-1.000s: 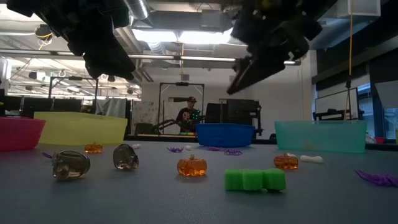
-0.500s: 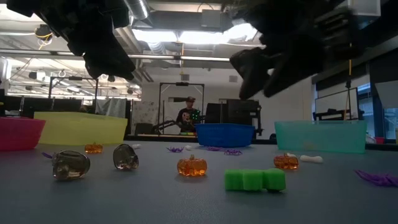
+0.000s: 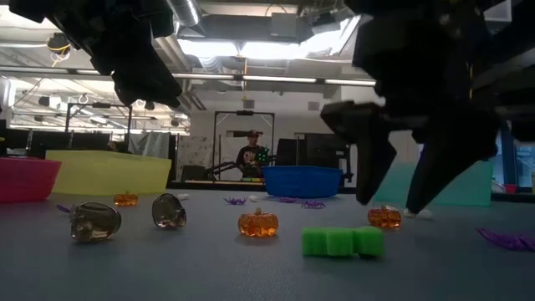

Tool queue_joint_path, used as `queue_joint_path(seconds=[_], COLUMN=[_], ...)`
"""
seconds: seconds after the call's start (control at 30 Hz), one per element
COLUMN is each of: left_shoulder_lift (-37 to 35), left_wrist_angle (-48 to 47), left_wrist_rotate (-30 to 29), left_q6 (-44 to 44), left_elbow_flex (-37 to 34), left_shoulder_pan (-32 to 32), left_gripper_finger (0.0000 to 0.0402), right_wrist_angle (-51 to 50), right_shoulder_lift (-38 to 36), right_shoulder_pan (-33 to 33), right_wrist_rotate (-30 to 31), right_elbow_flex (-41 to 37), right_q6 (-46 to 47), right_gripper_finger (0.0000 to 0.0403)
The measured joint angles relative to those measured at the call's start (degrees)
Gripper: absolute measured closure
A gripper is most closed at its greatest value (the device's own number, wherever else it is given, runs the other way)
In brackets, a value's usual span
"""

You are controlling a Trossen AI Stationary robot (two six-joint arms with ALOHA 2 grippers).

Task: Sort Halloween decoration
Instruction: Put the orange pumpkin toy into the green bin

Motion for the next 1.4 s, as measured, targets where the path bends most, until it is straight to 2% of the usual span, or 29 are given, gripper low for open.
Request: queue_joint_path(seconds=[0.33,1.0,1.4], left_shoulder_lift=[0.0,0.0,0.0], left_wrist_angle=[0.0,0.0,-0.02], left_wrist_rotate=[0.02,0.02,0.01], left_q6=[0.02,0.04,0.06], left_elbow_flex=[0.0,0.0,0.0], left_shoulder_pan=[0.0,-0.02,0.0], left_gripper_finger=[0.0265,0.0265,0.0265], right_wrist_angle=[1.2,2.68,2.53], right_shoulder_lift=[3.01,3.29,3.31], right_shoulder_pan=[-0.58,-0.56,-0.5], right_wrist_rotate=[-1.93,-2.82,-3.3], right_elbow_flex=[0.11,0.09,0.07], right_q6=[2.06,1.99,1.82], right_gripper_finger=[0.0217,0.0218,0.0306])
